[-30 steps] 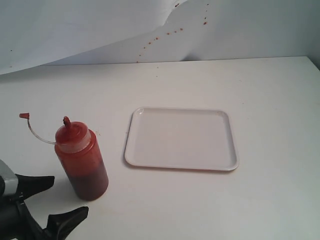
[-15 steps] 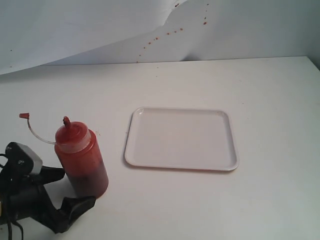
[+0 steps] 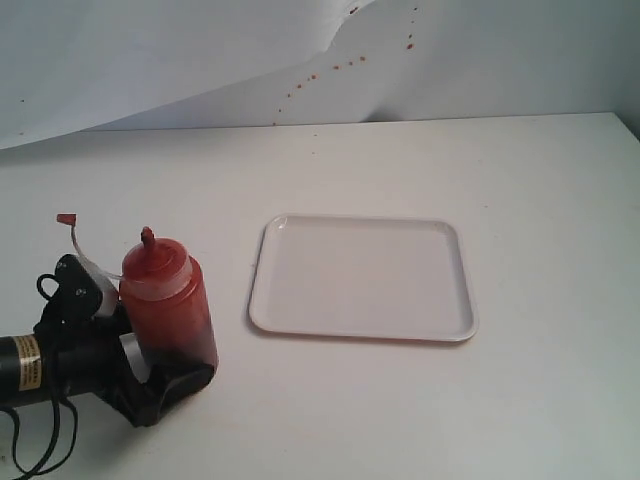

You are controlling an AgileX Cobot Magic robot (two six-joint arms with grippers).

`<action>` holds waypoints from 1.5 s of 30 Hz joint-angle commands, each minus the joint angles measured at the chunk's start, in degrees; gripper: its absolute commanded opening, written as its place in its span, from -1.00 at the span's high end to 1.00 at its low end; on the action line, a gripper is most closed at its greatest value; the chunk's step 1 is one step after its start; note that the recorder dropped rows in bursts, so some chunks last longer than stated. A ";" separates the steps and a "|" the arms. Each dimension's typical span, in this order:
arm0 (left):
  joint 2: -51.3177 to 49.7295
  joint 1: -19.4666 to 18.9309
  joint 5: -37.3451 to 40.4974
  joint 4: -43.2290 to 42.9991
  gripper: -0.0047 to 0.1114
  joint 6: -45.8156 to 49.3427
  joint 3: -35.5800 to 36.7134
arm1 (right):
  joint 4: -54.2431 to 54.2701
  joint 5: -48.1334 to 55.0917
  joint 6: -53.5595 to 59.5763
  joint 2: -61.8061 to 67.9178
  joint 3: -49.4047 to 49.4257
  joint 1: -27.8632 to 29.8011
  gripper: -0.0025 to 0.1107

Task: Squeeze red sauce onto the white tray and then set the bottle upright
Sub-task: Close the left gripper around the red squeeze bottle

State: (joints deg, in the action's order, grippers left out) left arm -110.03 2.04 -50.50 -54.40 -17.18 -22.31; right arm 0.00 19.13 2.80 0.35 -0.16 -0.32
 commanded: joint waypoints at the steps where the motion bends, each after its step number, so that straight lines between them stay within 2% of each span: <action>1: -0.70 -0.03 -2.12 -1.68 -0.89 -0.70 -1.71 | 0.00 -0.06 0.08 -0.35 0.16 0.27 0.96; 11: -6.14 -0.03 -3.59 -1.83 -0.89 -0.70 -4.67 | 0.00 -0.06 0.08 -0.35 0.16 0.27 0.96; 21: -6.39 -0.03 -3.71 -1.61 -0.87 -0.40 -4.67 | 0.00 -0.06 0.08 -0.35 0.16 0.27 0.96; 23: -6.39 -0.03 -3.81 -1.61 -0.81 -0.40 -4.67 | 0.00 -0.06 0.08 -0.35 0.16 0.27 0.96; 25: -6.39 -0.03 -4.24 -1.77 -0.64 -0.40 -4.67 | 0.00 -0.06 0.08 -0.35 0.16 0.27 0.96; 27: -6.39 -0.03 -5.00 -2.40 -0.36 -0.40 -4.67 | 0.00 -0.06 0.08 -0.35 0.16 0.27 0.96; 34: -6.39 -0.03 -5.01 -3.57 0.92 0.78 -4.67 | 0.00 -0.06 0.08 -0.35 0.16 0.27 0.96; 45: -6.39 -0.03 -5.16 -3.57 0.91 1.36 -4.67 | 0.00 -0.06 0.08 -0.35 0.16 0.27 0.96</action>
State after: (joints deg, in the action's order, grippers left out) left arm -116.37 2.04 -55.06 -57.78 -16.08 -26.80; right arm 0.00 19.13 2.80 0.35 -0.16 -0.32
